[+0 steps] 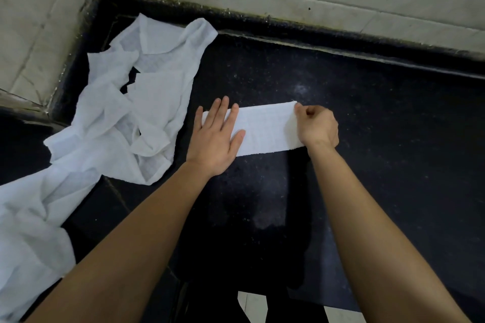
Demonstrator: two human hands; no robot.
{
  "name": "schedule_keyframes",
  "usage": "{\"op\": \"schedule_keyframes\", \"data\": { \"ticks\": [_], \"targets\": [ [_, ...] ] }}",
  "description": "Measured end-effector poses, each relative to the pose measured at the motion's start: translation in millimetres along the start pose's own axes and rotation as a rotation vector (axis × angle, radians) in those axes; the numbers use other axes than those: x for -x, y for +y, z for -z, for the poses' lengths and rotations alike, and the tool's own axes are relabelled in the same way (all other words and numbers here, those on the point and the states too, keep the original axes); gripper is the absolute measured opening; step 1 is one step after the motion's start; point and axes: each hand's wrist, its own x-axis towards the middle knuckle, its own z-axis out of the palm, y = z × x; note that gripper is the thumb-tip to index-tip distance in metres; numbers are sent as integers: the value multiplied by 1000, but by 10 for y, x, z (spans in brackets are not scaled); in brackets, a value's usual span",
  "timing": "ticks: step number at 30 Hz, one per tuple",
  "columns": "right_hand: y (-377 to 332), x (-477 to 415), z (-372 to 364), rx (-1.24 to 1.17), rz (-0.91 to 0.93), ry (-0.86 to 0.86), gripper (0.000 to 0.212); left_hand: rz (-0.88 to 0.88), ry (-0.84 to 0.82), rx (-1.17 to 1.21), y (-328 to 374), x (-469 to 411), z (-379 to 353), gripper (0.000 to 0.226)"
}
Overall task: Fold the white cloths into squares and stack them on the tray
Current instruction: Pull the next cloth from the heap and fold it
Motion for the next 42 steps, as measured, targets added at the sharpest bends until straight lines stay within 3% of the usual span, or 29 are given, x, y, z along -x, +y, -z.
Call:
{"op": "schedule_keyframes", "data": {
  "ticks": [7,13,20,26,32,34,36,40,42],
  "targets": [
    [140,41,90,-180,121,-106,27,84,168,385,-152,96,186,64],
    [-208,328,-6,-317,320,-142,19,32,116,104,-683,405,98,60],
    [-507,840,-694,3,689,-231,29,47,113,92,-706,397,78,59],
    [-430,911,-978,89,706,-242,35,39,140,122,-703,393,87,59],
    [-368,822,-879,-51,653,-387,35,40,157,142,-702,408,69,57],
    [-281,790,-751,-215,649,-318,32,36,149,151,-704,418,71,58],
    [-149,732,-637,-205,789,-173,31,20,139,147,-707,425,83,62],
    [27,526,-564,114,1123,-1,33,-12,133,127,-696,446,113,65],
    [-25,458,-568,292,1190,-50,41,-48,132,92,-687,450,111,64]
  ]
}}
